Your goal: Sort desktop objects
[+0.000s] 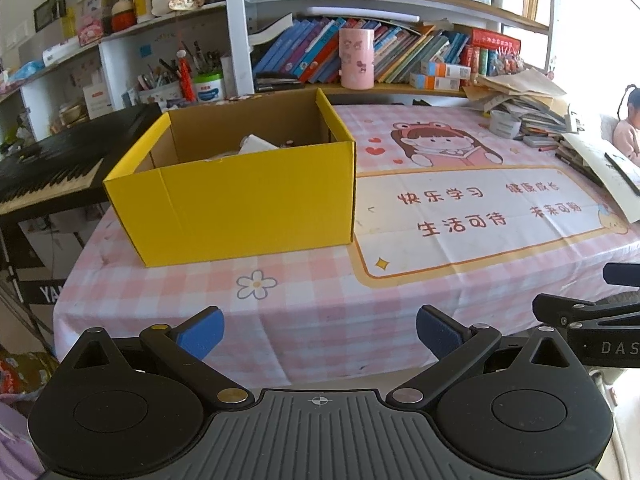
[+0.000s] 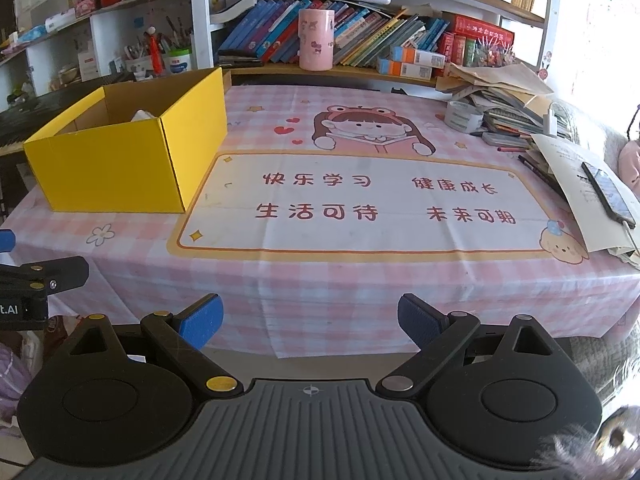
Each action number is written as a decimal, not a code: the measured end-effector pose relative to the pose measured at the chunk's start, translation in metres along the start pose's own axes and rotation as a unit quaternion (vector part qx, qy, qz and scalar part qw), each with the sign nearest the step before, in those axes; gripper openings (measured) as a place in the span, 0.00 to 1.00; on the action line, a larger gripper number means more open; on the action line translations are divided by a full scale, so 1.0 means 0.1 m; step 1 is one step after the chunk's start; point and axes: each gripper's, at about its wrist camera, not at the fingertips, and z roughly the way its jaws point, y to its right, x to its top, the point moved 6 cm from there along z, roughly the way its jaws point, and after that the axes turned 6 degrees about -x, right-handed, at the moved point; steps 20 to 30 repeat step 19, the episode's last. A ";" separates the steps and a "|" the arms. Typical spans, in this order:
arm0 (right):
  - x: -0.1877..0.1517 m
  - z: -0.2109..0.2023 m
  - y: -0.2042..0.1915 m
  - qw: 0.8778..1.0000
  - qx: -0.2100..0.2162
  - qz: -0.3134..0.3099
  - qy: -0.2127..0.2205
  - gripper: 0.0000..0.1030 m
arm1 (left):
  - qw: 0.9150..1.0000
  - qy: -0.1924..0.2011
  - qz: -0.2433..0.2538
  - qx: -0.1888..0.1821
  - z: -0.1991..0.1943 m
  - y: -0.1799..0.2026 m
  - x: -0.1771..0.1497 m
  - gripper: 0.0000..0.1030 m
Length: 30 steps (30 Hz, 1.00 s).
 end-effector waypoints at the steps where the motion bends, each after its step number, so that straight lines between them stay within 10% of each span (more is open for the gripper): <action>1: 0.00 0.00 -0.01 1.000 0.000 -0.001 0.000 0.91 | 1.000 0.001 0.000 0.000 0.00 0.00 0.00 1.00; 30: 0.06 0.08 -0.08 1.000 -0.003 -0.005 -0.005 0.91 | 1.000 0.007 -0.006 -0.010 0.07 -0.06 0.06 1.00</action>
